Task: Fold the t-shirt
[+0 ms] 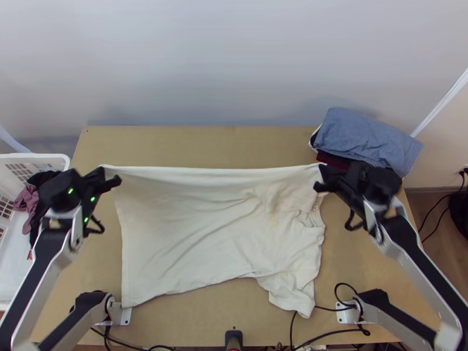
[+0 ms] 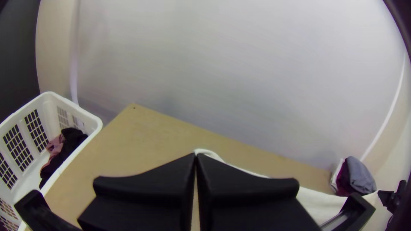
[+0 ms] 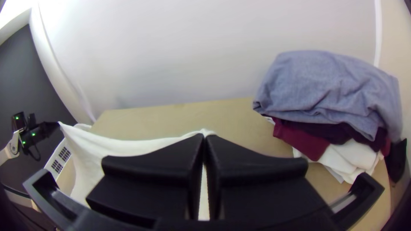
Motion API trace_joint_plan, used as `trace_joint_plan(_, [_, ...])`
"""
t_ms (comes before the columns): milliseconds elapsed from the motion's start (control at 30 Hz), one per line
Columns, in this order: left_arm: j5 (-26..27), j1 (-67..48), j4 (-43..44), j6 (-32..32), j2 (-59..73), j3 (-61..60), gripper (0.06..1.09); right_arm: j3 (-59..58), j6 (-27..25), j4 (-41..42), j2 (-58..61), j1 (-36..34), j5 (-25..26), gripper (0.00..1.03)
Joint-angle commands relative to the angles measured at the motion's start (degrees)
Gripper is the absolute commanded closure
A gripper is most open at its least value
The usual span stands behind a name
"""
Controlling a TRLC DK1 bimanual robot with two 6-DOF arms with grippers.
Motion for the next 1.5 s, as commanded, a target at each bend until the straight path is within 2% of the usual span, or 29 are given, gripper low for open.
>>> trace_joint_plan(0, [0.1,1.16,2.55,-0.24,8.27,4.6,1.05,5.27,2.65,1.63,8.06,-1.28,-0.23,1.0])
trace_joint_plan(333, [1.42,5.82,3.69,-0.68,28.75,17.61,1.05,21.97,5.11,-1.71,30.12,-2.16,-0.06,1.0])
trace_joint_plan(600, [1.42,6.96,0.97,-0.77,40.08,28.33,1.05,38.85,5.72,-14.19,44.97,-2.69,-0.06,1.0])
trace_joint_plan(800, [1.33,6.88,-5.27,-0.59,49.75,38.97,1.05,51.33,5.72,-21.39,54.9,-2.69,-0.06,1.0])
trace_joint_plan(933, [1.33,6.96,-10.9,-0.59,55.29,46.26,1.05,58.71,6.51,-25.0,59.47,-2.69,-0.06,1.0])
trace_joint_plan(1200, [1.33,6.88,-16.79,-1.03,60.56,54.52,1.05,71.81,8.18,-32.47,66.86,-2.69,-0.06,1.0])
trace_joint_plan(1467, [2.82,6.96,-23.03,-1.38,57.57,55.49,1.05,78.14,9.33,-41.17,68.09,-2.34,-0.15,1.0])
